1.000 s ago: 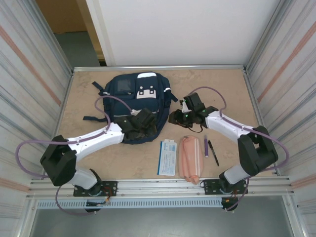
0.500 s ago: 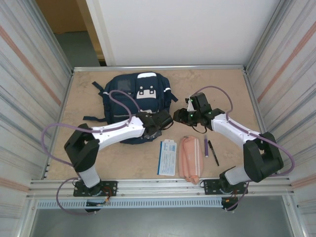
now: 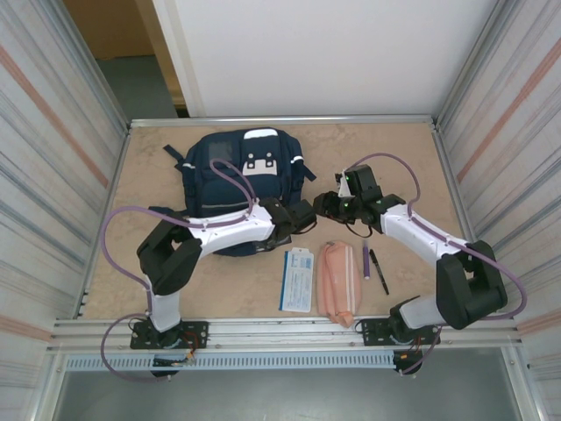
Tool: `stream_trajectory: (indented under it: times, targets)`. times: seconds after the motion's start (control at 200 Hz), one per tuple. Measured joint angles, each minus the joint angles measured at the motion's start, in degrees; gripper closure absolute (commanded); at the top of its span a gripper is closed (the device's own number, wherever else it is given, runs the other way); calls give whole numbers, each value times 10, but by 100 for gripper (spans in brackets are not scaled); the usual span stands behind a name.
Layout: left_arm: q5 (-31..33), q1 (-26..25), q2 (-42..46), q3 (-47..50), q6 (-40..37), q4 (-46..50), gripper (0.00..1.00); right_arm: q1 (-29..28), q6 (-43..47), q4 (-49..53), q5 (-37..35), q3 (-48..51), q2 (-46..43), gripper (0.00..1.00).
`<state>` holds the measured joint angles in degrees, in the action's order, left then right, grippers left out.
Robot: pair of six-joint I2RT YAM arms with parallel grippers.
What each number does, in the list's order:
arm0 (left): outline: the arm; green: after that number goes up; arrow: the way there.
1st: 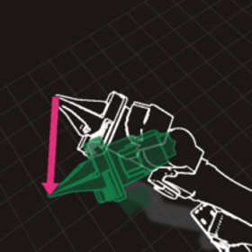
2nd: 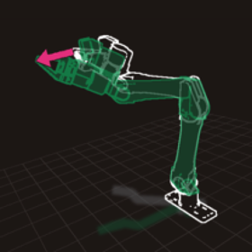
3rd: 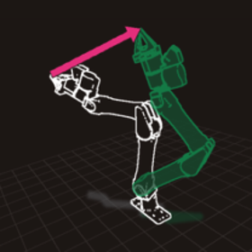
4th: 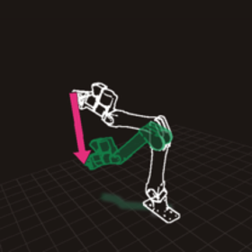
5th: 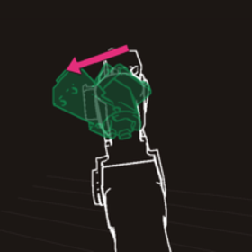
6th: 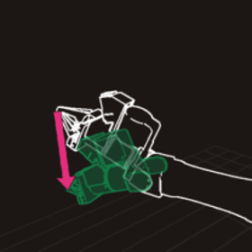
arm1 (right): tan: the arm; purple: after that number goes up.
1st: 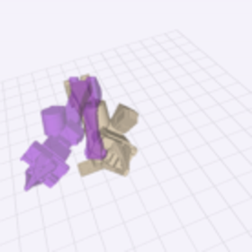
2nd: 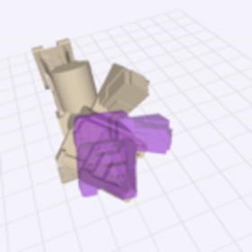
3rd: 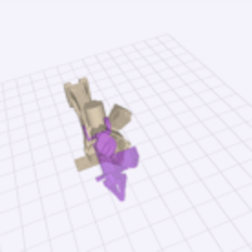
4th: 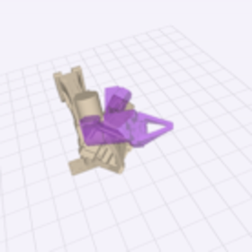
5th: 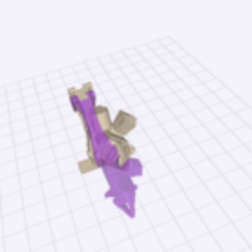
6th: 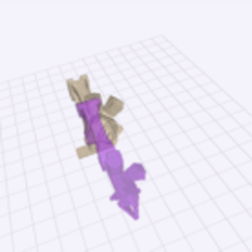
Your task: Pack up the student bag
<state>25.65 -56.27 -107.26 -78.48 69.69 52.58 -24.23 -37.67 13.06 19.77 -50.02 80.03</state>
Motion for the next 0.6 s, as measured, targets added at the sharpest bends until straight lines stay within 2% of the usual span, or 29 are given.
stream_trajectory:
  times: [0.165,0.306,0.381,0.601]
  targets:
    - [-12,5,19,21,-44,-32,100,-2,7,3,11,0,1,56]
    - [-77,33,71,78,-103,-111,100,-2,-17,21,19,-13,20,55]
    - [-125,52,105,117,-130,-163,100,-4,-52,30,30,-31,36,50]
    - [-214,70,135,145,-202,-255,100,-44,-194,-7,85,-91,99,50]
